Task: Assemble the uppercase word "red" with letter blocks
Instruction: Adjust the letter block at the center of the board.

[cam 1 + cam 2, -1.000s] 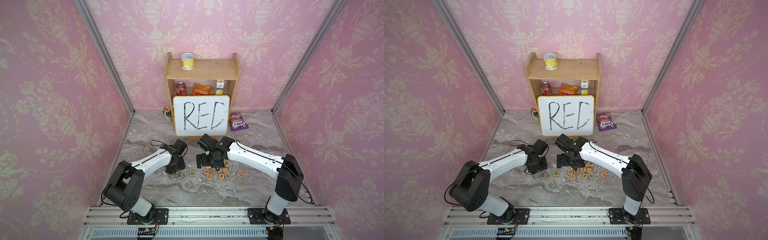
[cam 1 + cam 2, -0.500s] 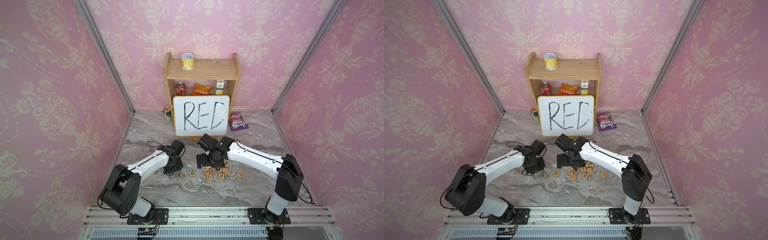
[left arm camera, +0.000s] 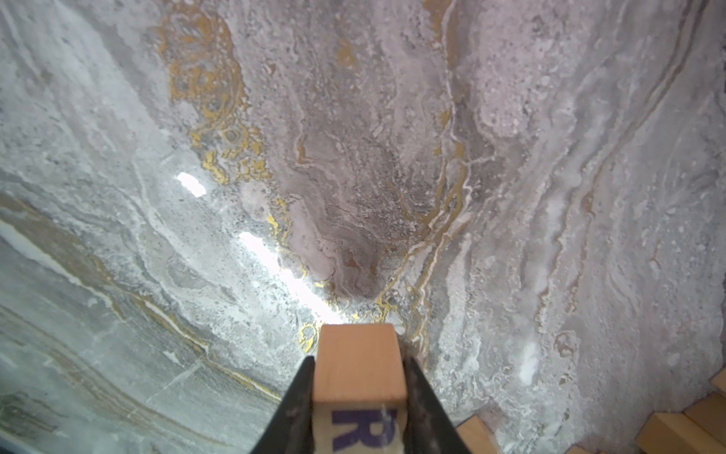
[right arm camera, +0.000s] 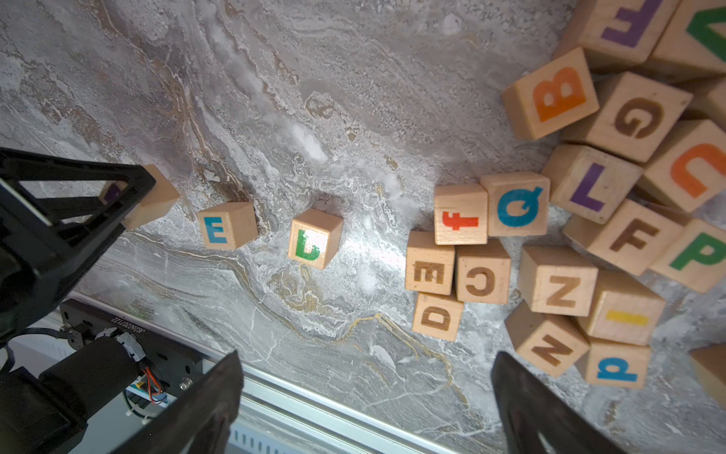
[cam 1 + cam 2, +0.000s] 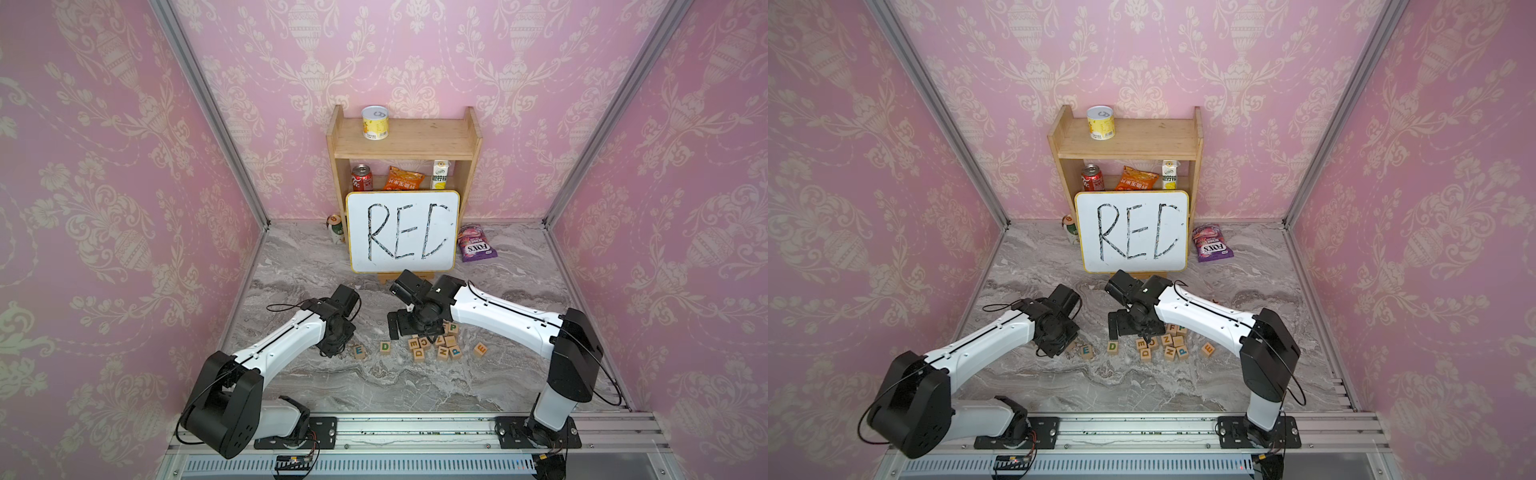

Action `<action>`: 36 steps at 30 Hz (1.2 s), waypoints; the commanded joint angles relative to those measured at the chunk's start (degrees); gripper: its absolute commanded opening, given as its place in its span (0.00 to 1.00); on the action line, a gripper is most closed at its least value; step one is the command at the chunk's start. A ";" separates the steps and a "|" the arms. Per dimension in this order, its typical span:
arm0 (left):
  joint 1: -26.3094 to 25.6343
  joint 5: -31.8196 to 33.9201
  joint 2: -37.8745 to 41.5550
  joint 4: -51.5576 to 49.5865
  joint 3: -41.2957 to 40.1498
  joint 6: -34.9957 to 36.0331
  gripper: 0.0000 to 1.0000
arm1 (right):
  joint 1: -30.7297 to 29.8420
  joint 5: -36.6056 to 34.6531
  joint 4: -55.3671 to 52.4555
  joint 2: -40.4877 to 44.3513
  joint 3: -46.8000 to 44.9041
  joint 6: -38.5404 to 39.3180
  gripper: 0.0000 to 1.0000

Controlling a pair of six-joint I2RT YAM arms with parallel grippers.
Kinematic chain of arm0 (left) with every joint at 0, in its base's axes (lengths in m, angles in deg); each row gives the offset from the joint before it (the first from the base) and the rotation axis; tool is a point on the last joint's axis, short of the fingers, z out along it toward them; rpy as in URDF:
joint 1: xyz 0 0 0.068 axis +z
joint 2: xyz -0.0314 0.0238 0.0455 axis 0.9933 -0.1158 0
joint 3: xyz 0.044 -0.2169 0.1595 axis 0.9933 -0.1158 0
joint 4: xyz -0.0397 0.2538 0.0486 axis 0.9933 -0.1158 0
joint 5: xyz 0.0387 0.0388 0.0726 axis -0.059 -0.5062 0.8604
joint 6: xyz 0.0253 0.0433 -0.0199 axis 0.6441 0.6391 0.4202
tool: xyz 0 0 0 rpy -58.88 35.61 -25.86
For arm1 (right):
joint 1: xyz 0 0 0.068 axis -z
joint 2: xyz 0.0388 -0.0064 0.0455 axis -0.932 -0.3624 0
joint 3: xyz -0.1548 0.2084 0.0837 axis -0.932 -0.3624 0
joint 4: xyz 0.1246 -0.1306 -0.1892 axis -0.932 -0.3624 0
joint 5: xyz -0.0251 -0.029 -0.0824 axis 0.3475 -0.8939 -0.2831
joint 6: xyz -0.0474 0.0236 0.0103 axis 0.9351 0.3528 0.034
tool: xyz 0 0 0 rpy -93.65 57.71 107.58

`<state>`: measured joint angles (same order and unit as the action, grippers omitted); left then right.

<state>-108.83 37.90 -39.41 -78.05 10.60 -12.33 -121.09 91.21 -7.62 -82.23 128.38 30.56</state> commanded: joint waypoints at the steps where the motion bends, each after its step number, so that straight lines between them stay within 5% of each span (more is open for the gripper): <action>1: 0.84 1.50 0.47 -0.29 -2.01 -9.82 0.23 | -0.38 0.29 -0.57 0.08 0.51 1.03 1.00; 16: 1.22 -0.12 1.96 10.83 -10.78 -25.27 0.24 | -0.33 0.37 -0.58 0.76 -0.77 1.54 1.00; 27: 1.79 0.11 0.49 11.64 -9.54 -26.49 0.26 | -0.32 0.53 -0.83 0.51 -0.79 2.04 1.00; 36: 1.83 0.92 2.10 7.34 -7.27 -23.68 0.78 | -0.31 0.52 -0.57 0.64 -1.20 2.15 1.00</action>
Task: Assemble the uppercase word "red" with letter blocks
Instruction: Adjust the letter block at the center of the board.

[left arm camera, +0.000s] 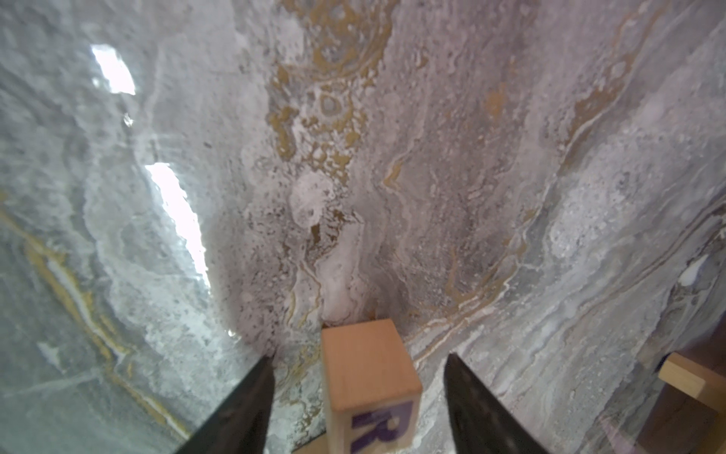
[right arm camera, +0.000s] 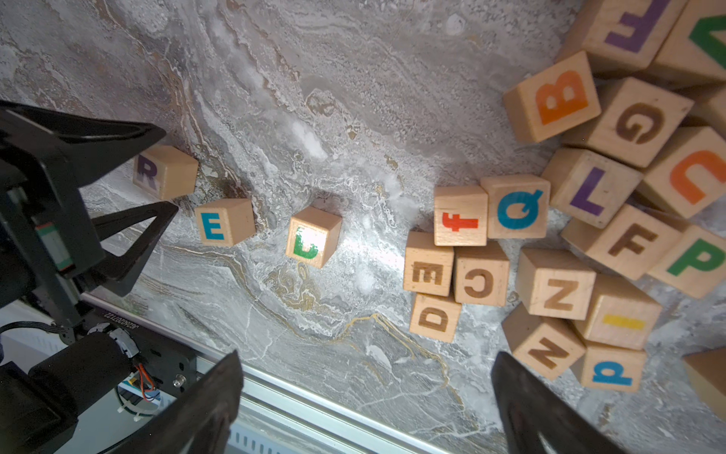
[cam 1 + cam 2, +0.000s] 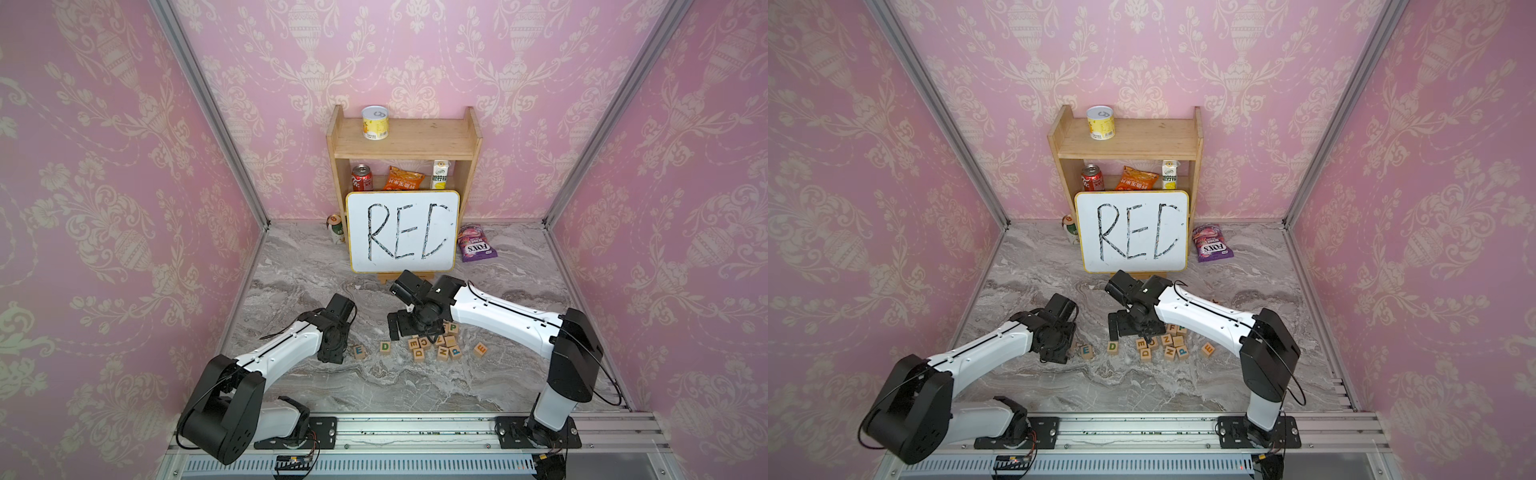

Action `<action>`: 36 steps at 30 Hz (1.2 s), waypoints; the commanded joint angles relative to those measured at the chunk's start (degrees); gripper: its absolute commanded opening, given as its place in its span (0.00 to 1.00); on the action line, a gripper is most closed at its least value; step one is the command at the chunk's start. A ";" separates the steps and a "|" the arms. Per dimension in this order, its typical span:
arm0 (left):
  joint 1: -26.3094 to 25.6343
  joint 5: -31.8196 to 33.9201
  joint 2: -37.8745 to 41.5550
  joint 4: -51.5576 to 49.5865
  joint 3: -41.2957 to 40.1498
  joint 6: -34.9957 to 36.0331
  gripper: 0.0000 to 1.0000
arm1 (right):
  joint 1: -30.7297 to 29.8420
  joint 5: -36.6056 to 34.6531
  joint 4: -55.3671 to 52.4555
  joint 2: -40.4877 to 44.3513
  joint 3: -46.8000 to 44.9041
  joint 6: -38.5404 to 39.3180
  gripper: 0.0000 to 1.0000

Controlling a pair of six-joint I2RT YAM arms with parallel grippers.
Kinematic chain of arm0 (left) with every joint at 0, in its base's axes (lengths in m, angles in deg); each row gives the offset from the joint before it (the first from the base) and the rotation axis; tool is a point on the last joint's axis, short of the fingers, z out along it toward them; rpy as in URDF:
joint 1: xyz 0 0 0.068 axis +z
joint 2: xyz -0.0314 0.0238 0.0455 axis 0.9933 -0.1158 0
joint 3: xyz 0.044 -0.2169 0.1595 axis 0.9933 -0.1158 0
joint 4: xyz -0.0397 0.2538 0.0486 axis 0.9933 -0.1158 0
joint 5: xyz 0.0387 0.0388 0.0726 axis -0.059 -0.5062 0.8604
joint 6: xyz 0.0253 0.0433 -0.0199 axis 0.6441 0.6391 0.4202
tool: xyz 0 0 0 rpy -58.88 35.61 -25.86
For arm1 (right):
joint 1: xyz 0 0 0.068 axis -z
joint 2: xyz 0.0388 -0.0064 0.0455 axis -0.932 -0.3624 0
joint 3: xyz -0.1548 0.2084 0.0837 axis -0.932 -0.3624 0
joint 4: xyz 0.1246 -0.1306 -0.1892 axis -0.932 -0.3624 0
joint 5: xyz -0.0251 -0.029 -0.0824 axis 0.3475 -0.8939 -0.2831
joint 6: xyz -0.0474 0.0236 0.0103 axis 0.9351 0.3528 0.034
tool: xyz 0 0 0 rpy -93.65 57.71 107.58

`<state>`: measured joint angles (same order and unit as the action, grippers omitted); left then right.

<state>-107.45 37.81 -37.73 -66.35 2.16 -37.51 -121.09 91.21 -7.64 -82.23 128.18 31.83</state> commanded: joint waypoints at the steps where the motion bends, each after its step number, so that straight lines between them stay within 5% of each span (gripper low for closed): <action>1: 0.45 1.05 0.85 -5.79 1.80 2.59 0.83 | -0.34 0.46 -0.46 0.75 -1.08 0.86 1.00; 9: 0.45 1.68 -0.81 -19.78 12.26 23.73 0.88 | -0.31 -0.05 0.07 1.36 -2.20 0.82 1.00; 13: 0.45 -4.76 -2.07 -19.18 10.96 29.26 0.87 | -0.31 -0.27 0.14 1.49 -2.60 1.08 1.00; 22: -1.10 -10.36 -0.05 -10.82 6.23 23.54 0.81 | -0.14 -0.50 0.07 0.96 -1.72 1.52 1.00; 29: -3.34 -10.99 -4.68 -10.28 9.12 25.65 0.78 | -0.19 -0.77 0.11 1.43 -2.50 1.34 1.00; 36: -5.54 -12.58 -5.21 -2.99 5.65 18.06 0.73 | -0.18 -1.14 0.16 1.48 -2.87 0.86 1.00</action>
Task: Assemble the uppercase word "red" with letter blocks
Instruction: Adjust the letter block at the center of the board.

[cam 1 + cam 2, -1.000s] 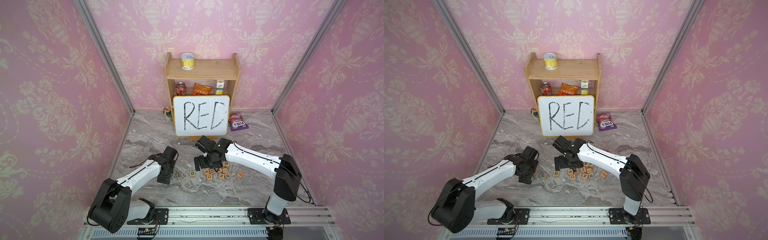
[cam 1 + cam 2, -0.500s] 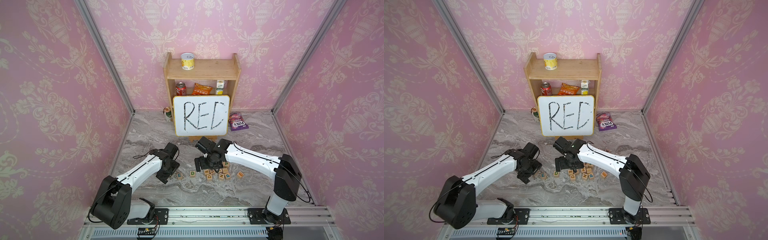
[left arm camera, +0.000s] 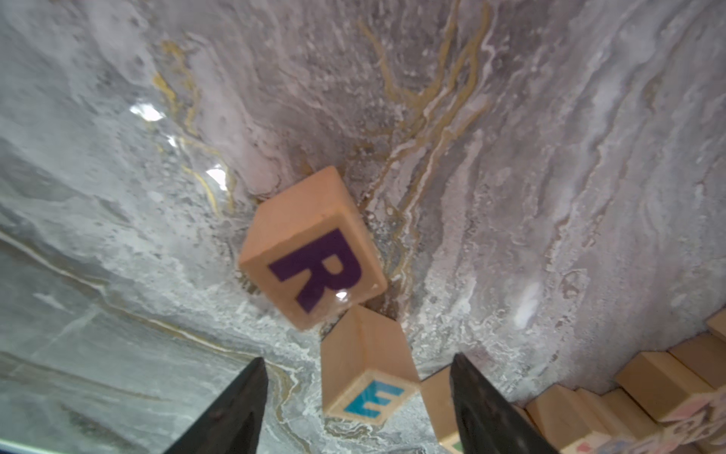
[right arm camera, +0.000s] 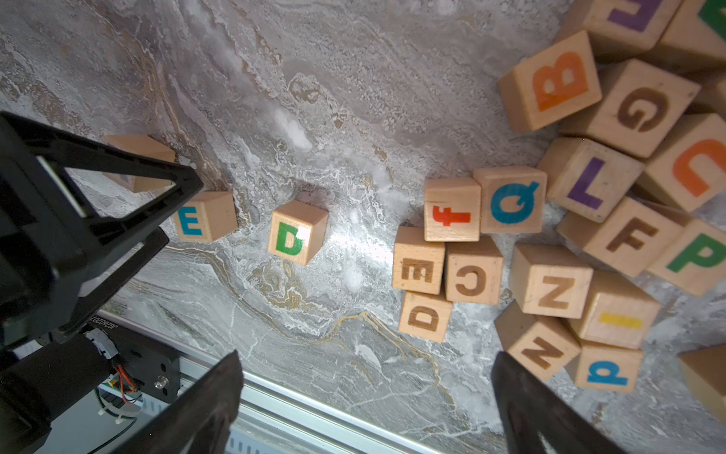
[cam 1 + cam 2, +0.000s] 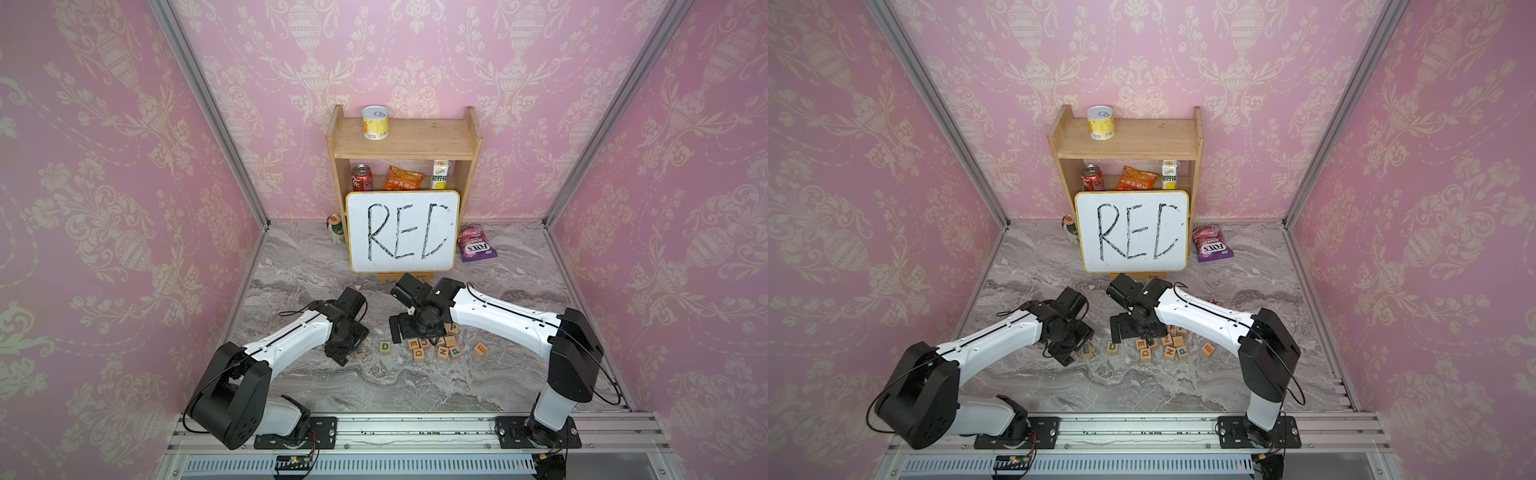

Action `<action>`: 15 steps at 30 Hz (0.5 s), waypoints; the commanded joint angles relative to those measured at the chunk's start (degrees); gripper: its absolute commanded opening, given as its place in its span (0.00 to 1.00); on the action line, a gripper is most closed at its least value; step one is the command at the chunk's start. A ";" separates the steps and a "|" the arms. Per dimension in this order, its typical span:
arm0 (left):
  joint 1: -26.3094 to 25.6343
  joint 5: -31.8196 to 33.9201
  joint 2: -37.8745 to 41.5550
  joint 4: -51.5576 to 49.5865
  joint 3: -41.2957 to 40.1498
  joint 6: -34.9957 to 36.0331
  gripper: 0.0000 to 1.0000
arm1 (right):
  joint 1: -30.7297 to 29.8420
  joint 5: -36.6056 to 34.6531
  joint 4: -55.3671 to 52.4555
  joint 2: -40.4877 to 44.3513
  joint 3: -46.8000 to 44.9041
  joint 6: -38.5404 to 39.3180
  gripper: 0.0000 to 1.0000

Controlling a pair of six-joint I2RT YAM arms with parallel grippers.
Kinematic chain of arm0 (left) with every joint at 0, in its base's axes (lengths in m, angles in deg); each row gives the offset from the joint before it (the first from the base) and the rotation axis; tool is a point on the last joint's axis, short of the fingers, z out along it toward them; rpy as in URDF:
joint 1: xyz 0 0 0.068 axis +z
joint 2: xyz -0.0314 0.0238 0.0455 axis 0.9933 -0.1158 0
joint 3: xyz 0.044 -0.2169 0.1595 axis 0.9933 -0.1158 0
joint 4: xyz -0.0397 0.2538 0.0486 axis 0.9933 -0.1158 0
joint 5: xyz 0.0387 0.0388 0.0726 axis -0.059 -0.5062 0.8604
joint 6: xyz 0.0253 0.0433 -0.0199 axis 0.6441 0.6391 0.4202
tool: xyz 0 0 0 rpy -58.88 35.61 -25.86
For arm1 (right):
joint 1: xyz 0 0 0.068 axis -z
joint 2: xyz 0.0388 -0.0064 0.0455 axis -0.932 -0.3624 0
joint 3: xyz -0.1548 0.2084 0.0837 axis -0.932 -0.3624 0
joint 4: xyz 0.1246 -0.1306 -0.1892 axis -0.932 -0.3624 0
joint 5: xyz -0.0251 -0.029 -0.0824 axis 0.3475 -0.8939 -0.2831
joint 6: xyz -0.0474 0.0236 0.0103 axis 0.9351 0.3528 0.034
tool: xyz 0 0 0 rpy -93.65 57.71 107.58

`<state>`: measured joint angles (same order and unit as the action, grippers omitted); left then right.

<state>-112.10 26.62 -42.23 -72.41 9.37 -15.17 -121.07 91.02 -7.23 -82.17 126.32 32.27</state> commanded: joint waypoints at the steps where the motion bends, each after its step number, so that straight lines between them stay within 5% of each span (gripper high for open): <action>1: -1.03 -1.24 -1.03 3.59 -1.52 -4.92 0.72 | -0.19 -0.93 -0.26 1.32 -0.92 0.43 1.00; 15: -1.13 0.07 -4.22 3.09 0.08 -2.63 0.60 | -0.18 -1.64 -0.97 1.08 -0.55 0.33 1.00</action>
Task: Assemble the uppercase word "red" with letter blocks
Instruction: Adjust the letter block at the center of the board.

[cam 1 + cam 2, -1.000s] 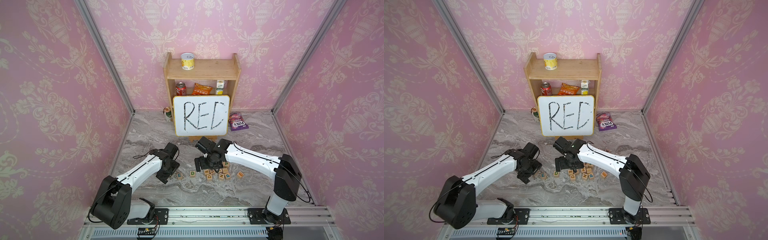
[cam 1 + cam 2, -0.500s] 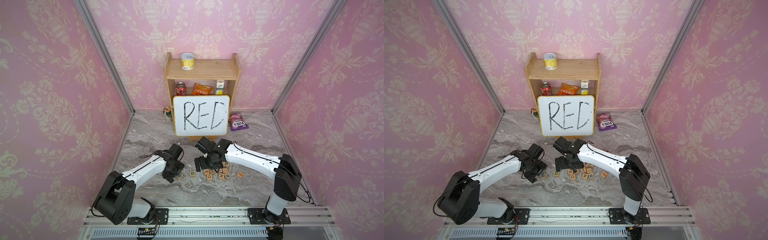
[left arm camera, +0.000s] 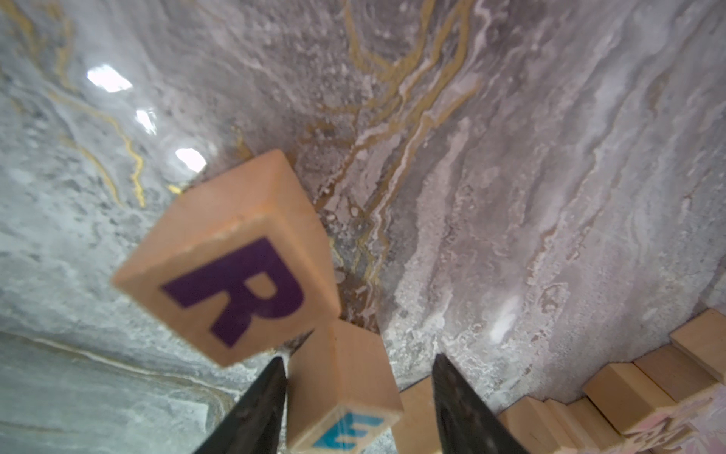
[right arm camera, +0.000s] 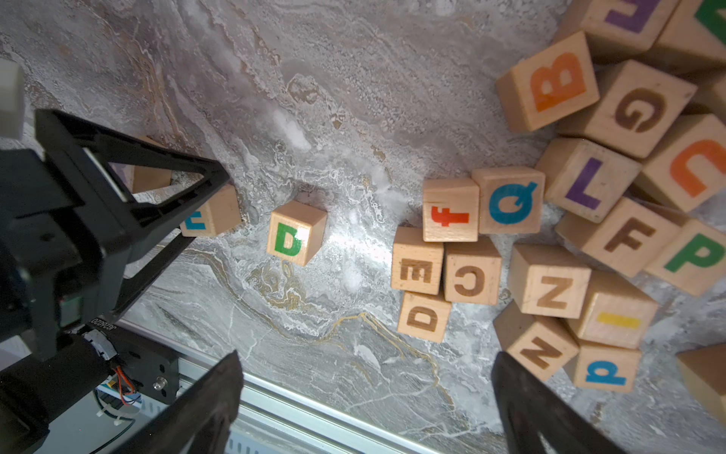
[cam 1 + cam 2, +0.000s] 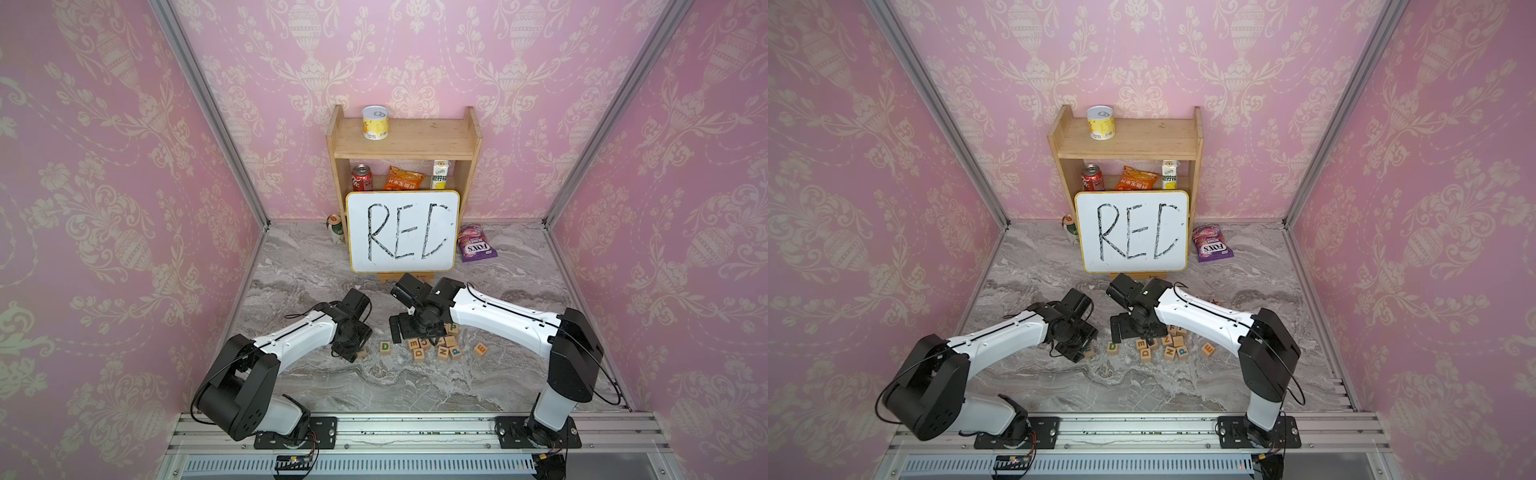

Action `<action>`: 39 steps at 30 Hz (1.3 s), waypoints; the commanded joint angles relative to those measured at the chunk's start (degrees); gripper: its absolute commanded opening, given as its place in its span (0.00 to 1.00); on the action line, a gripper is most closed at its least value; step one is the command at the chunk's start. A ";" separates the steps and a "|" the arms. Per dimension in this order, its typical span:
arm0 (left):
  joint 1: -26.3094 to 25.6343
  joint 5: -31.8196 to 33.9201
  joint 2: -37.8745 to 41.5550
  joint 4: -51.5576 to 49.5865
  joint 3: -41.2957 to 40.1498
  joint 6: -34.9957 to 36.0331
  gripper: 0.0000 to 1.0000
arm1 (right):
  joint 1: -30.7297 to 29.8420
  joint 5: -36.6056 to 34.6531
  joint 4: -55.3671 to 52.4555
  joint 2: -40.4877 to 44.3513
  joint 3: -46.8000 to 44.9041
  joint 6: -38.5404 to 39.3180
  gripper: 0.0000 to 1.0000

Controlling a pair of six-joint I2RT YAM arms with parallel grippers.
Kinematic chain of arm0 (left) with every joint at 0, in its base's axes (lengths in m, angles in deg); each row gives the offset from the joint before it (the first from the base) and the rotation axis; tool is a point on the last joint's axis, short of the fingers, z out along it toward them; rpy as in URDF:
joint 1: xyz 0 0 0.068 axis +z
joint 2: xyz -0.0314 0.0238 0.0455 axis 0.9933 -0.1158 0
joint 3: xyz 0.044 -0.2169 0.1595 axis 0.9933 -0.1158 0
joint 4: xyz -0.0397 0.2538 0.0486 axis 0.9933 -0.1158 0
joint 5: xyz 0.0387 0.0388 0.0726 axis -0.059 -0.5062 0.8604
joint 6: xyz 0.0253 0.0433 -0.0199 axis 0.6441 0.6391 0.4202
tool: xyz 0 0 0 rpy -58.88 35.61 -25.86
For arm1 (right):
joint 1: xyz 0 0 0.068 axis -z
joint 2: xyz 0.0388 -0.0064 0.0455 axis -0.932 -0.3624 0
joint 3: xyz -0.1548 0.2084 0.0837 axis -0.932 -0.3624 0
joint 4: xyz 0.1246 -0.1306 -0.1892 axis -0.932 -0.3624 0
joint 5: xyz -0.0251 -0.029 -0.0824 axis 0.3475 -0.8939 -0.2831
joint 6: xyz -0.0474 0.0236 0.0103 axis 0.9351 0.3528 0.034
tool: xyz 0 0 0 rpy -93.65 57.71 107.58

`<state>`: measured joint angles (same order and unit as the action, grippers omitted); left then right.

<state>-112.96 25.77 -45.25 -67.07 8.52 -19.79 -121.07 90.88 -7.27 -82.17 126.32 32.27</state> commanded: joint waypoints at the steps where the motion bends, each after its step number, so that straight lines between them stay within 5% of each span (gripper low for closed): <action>1: -0.28 1.59 -1.54 -3.69 2.00 3.40 0.60 | -0.17 -1.51 -1.01 1.07 -0.56 0.40 1.00; 12: -0.10 3.43 -2.59 -5.75 4.63 8.15 0.50 | 0.37 -1.23 -1.45 0.28 0.31 1.08 1.00; 21: -0.52 2.79 -4.93 -8.25 8.59 18.92 0.57 | 0.77 -1.25 -1.54 0.02 0.41 1.52 1.00; 39: -3.86 2.66 -6.16 -5.27 7.01 33.80 0.50 | 1.50 -1.34 -0.74 2.52 -2.41 1.49 1.00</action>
<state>-116.28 27.43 -50.71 -72.85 16.47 10.55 -119.82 90.49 -7.38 -81.95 124.55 32.51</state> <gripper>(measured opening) 0.502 0.998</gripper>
